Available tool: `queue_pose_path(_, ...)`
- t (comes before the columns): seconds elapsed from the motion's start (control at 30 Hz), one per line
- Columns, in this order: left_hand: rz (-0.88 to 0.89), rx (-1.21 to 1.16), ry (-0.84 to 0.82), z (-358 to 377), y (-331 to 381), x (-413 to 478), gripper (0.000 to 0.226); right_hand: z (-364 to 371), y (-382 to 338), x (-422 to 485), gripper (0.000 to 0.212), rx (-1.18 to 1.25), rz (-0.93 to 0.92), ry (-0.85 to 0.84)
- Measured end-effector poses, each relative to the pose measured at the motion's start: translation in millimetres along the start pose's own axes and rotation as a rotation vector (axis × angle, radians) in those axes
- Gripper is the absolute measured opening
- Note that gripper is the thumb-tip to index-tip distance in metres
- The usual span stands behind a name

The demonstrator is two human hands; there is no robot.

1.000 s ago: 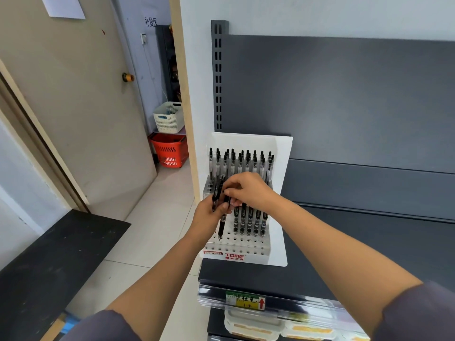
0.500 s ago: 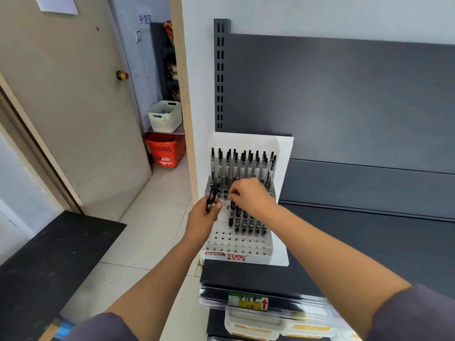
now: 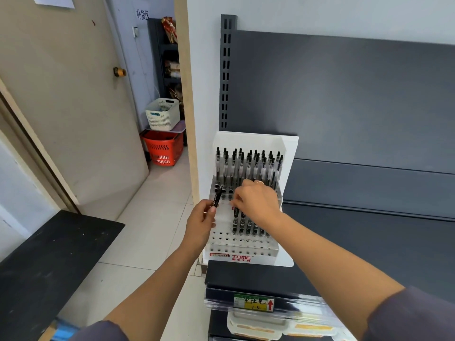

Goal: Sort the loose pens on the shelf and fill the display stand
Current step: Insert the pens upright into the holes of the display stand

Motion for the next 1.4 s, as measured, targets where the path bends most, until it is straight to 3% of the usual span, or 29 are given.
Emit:
queue_pose_path(0.1, 0.025, 0.034, -0.01, -2.3, -1.9, 1.6, 0.011, 1.1, 4.2, -2.0, 0.027, 0.03, 0.031, 0.047)
queue_pose_path(0.3, 0.017, 0.018, -0.021, 1.5, 2.4, 3.7, 0.01, -0.2, 4.0, 3.4, 0.024, 0.048, 0.041, -0.044)
queue_pose_path(0.5, 0.011, -0.051, -0.05, 6.2, 8.5, 5.2, 0.011, -17.0, -1.0, 9.7, 0.027, 0.615, 0.089, -0.069)
queue_pose_path(0.73, 0.04, -0.013, -0.109, 11.3, 11.9, 6.5, 0.014, -19.0, -4.5, 9.5, 0.004, 0.813, 0.121, -0.094)
queue_pose_path(1.0, 0.172, 0.1, -0.039, 5.4, 25.2, 16.1, 0.013, -36.0, 5.3, 8.6, 0.011, 0.552, 0.116, 0.092)
queue_pose_path(1.27, 0.195, 0.52, 0.001, -13.6, 14.2, 15.7, 0.012, -20.0, -4.6, 1.8, 0.018, 0.473, 0.12, 0.118)
queue_pose_path(1.4, 0.18, 0.59, -0.004, -18.4, 6.7, 13.2, 0.013, -19.7, -9.3, 0.8, 0.014, 0.372, 0.043, 0.087)
Point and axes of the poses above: each hand's wrist, its own x-axis towards the middle knuckle, its own z-axis out of the palm, y = z × x, the point moved 4 cm from there along x, towards the middle knuckle, and after that the axes turned 8 degrees about -x, right-handed, at the moved point
